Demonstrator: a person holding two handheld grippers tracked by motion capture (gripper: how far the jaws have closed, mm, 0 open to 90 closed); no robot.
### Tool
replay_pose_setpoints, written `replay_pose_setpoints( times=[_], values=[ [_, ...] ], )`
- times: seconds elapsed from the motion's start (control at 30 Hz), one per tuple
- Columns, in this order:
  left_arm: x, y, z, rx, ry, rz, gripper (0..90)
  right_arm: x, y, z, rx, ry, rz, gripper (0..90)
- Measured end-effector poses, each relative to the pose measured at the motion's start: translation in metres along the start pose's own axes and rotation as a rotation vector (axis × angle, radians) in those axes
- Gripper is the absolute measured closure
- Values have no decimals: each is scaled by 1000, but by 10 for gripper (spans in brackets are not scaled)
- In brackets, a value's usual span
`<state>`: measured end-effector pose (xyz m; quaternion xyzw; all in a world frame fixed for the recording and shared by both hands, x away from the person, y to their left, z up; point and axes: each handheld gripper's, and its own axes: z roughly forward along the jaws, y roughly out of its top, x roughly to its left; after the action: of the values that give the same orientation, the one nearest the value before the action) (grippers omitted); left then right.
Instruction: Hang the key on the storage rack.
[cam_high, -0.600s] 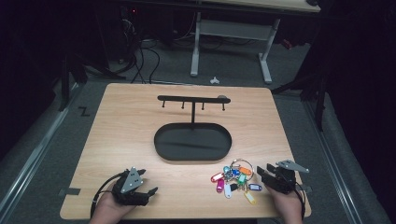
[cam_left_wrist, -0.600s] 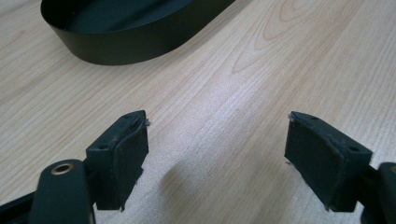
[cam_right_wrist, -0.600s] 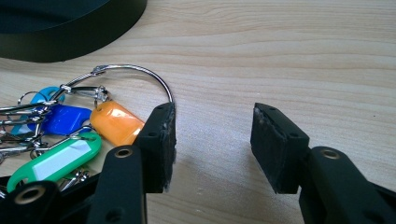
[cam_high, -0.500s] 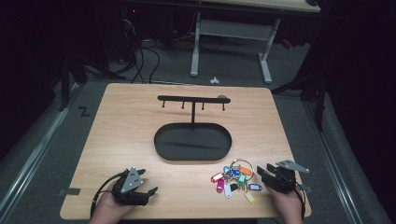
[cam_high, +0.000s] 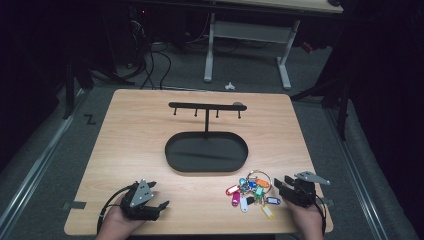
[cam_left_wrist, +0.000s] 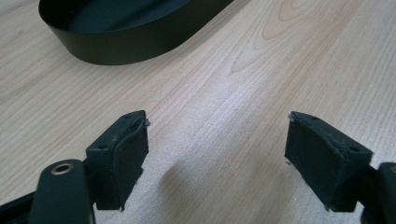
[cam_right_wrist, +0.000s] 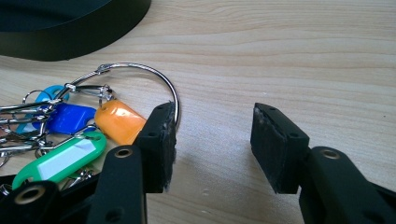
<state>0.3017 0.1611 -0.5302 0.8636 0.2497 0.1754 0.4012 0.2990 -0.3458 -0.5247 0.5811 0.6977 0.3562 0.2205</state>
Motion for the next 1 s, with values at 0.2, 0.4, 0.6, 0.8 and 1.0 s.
replay_pose_setpoints(
  times=[0.2,0.4,0.6,0.8,1.0],
  values=[
    [0,0,0,0,0,-1,220,1,1,0,1,9,-9,514],
    [0,0,0,-2,1,-1,220,7,4,0,0,35,-48,532],
    [0,0,-1,1,-1,-1,220,15,7,1,4,57,-89,530],
    [0,0,0,-2,-2,-1,220,25,15,4,-5,57,-120,500],
    [1,-1,-2,-4,-2,-1,220,37,24,5,17,73,-167,486]
  ],
)
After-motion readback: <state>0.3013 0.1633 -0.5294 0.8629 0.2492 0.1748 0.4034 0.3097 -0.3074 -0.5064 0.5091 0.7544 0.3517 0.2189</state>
